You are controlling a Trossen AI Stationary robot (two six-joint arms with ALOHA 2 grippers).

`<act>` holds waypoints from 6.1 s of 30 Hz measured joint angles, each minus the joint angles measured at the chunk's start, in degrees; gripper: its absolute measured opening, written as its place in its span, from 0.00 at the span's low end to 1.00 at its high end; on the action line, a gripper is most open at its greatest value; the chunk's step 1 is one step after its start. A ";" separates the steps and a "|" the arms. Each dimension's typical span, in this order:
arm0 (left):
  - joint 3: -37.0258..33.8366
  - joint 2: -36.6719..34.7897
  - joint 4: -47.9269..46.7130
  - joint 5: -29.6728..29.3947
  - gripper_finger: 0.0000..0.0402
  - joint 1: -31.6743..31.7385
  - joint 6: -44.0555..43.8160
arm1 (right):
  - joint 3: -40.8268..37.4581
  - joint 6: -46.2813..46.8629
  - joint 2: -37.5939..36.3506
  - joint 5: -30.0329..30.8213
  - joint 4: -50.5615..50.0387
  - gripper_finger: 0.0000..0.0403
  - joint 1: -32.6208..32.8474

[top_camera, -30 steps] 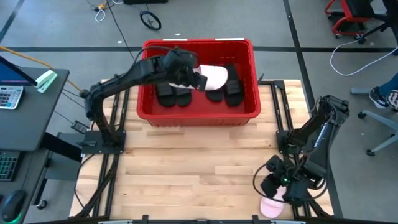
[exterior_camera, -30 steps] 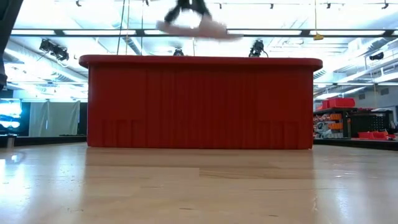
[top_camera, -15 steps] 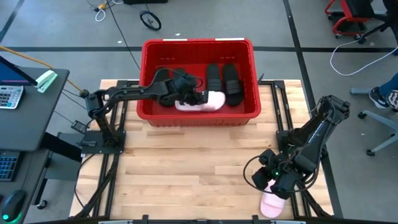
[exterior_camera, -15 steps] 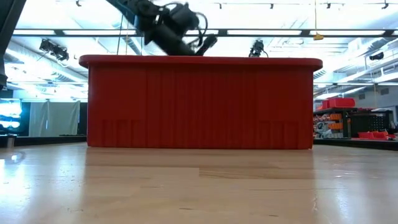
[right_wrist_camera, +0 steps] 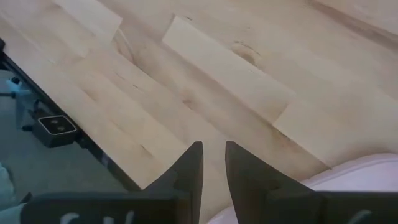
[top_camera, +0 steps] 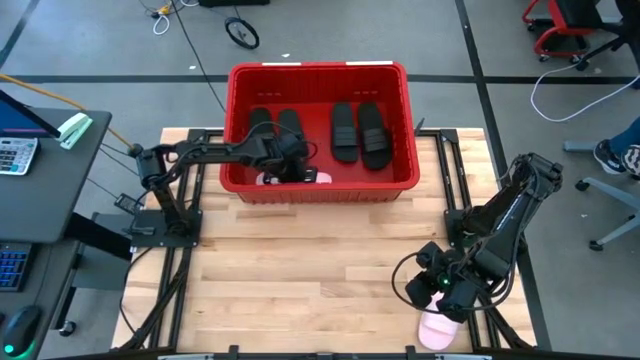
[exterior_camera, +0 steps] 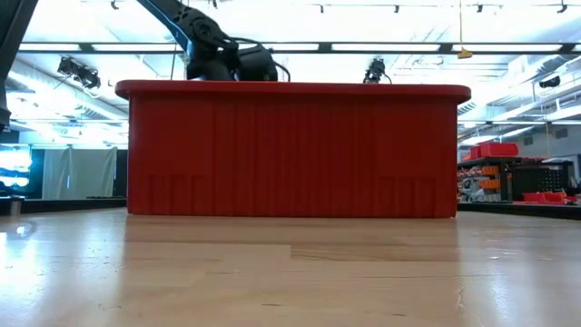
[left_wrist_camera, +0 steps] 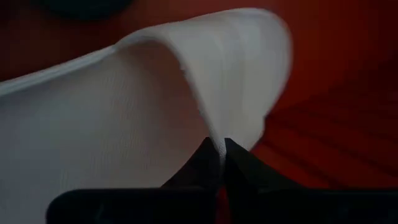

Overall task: Pick and place slides into bin
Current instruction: Put the pink slide into the red bin

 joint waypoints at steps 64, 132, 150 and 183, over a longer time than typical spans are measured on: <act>61.83 -9.38 -37.79 -3.49 0.42 -7.65 24.76 | -20.58 -13.78 0.02 -39.06 20.89 0.54 3.34; 61.83 -9.33 -38.05 -4.12 0.36 -9.39 24.12 | -25.20 -14.03 -4.15 0.25 76.40 0.01 -1.03; 61.81 -9.33 -32.14 -4.15 0.35 -9.25 29.11 | 10.15 -63.01 -12.17 -3.64 41.91 0.01 -57.52; 61.81 -9.33 -27.06 -4.08 0.35 -9.41 36.78 | -5.96 -46.74 9.68 -33.40 32.06 0.13 -79.10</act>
